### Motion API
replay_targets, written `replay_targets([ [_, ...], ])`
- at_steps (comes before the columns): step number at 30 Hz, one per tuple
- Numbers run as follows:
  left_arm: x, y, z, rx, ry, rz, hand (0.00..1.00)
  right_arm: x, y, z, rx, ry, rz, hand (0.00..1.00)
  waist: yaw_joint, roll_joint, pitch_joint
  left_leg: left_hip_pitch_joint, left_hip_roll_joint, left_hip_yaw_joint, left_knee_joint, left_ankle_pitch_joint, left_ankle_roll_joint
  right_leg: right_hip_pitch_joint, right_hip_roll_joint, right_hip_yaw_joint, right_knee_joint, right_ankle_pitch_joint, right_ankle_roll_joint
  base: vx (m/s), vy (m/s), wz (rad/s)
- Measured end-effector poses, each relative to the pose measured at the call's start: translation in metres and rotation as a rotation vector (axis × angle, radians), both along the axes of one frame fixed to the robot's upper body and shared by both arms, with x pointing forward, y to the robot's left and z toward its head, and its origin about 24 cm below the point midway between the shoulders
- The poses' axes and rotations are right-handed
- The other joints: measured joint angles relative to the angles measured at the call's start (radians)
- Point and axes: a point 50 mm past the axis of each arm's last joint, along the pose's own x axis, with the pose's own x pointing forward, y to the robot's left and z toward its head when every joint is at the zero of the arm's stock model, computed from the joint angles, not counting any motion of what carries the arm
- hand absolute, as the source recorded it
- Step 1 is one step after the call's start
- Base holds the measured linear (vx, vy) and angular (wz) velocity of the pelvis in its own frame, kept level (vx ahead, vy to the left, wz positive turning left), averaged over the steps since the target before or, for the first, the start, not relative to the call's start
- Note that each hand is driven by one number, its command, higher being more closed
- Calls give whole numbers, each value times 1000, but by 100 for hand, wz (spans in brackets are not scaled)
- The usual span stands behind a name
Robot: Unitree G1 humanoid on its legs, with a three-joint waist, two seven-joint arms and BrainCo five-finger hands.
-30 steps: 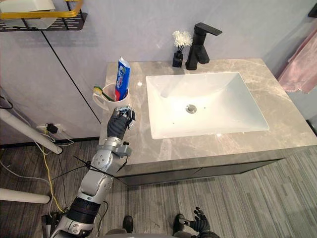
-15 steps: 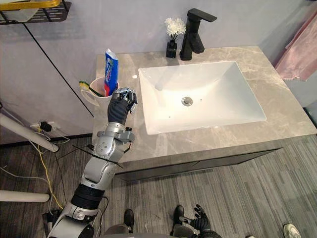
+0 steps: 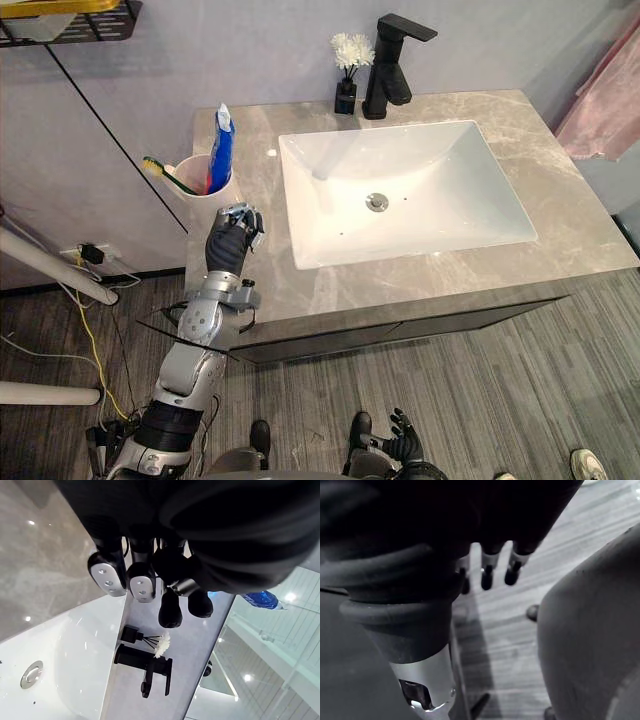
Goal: Organize washtable
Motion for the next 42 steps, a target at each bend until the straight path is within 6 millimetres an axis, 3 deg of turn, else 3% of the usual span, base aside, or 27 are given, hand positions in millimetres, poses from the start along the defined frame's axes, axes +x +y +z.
replay_targets([
  [5, -15, 5, -3, -46, 4, -11, 100, -2, 1, -1, 12, 9, 9, 0, 21, 3, -1, 5, -1, -10, -1, 1, 0, 15, 1, -10, -8, 0, 0, -18, -18, 6],
  [11, -29, 13, -11, -72, 32, 5, 100, -3, 0, -2, 11, 14, 10, 0, 26, 3, -1, 10, -8, -21, -5, 1, 0, 29, 3, -21, -15, 0, 0, 11, -14, 6],
  [21, -29, 20, -12, -55, 32, 25, 100, -3, 0, -2, 11, 16, 11, 0, 26, 2, -2, 9, -12, -22, -4, 1, 0, 29, 3, -21, -16, 0, 0, 0, -1, 0],
  [33, 0, 27, -19, 42, 74, 51, 100, -4, 0, -4, 11, 26, 20, 0, 22, -3, -22, -11, -13, -7, -4, 1, 0, -4, 6, -2, -21, 7, -8, -1, -8, -5],
  [42, 29, 56, -18, 104, 102, 187, 100, -1, -1, -3, 10, 25, 54, 0, 11, -5, -23, -12, -14, -5, -18, 14, -4, -6, 11, 4, -54, 38, -16, -52, -26, -5],
])
